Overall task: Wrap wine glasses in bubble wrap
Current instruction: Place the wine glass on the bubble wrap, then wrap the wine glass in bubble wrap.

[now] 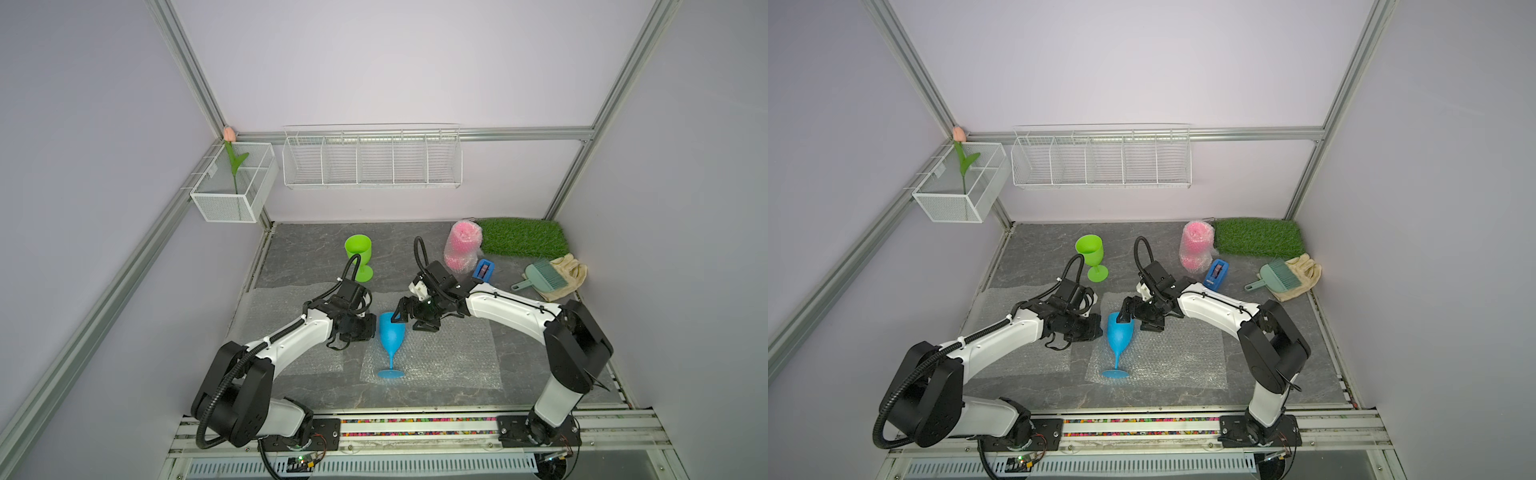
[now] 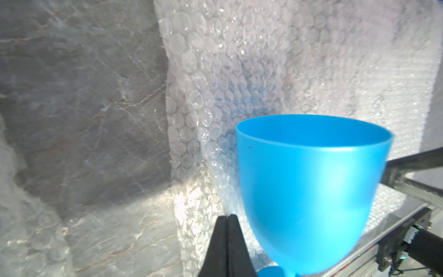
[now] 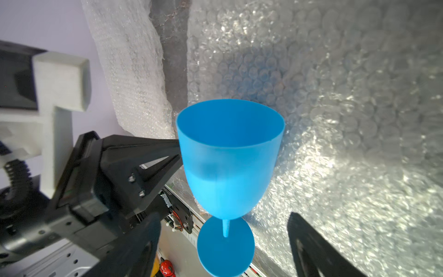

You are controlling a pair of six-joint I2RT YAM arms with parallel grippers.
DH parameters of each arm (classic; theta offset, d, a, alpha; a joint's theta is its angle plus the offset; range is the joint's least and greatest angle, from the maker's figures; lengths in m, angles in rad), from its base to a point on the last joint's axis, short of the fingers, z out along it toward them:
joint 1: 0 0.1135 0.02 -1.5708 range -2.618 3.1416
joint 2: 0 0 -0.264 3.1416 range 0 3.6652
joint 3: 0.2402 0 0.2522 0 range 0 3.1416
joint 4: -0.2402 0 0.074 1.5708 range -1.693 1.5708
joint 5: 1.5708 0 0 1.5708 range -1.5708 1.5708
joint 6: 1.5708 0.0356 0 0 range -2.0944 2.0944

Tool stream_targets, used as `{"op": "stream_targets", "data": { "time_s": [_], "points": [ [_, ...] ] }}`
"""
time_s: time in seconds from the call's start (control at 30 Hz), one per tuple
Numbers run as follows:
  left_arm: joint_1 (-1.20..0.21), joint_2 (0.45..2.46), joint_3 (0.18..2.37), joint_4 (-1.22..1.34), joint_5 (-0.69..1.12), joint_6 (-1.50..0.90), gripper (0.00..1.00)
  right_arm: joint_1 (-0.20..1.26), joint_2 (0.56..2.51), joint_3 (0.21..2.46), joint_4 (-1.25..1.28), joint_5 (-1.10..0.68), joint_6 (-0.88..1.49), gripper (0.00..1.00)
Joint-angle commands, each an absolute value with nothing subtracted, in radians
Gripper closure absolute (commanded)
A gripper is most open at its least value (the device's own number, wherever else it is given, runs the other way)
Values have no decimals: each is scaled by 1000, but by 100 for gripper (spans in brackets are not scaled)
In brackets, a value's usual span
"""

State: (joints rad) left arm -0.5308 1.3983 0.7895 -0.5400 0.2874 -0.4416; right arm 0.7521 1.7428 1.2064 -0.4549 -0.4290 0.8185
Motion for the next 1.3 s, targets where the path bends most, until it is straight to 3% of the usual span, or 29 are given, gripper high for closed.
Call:
{"op": "stream_targets", "data": {
  "time_s": [0.0, 0.13, 0.37, 0.83, 1.27],
  "points": [
    [-542, 1384, 824, -543, 319, -466, 100, 746, 1740, 1166, -501, -390, 784, 34],
    [-573, 1376, 843, -537, 324, -478, 100, 738, 1749, 1161, -558, -308, 739, 50],
    [-643, 1412, 907, -519, 325, -516, 100, 716, 1766, 1110, -505, -348, 725, 59],
    [-778, 1575, 1071, -494, 315, -559, 100, 665, 1748, 1027, -423, -396, 731, 65],
    [-817, 1685, 1120, -435, 379, -571, 100, 552, 1592, 939, -225, -527, 778, 62]
  ]
}}
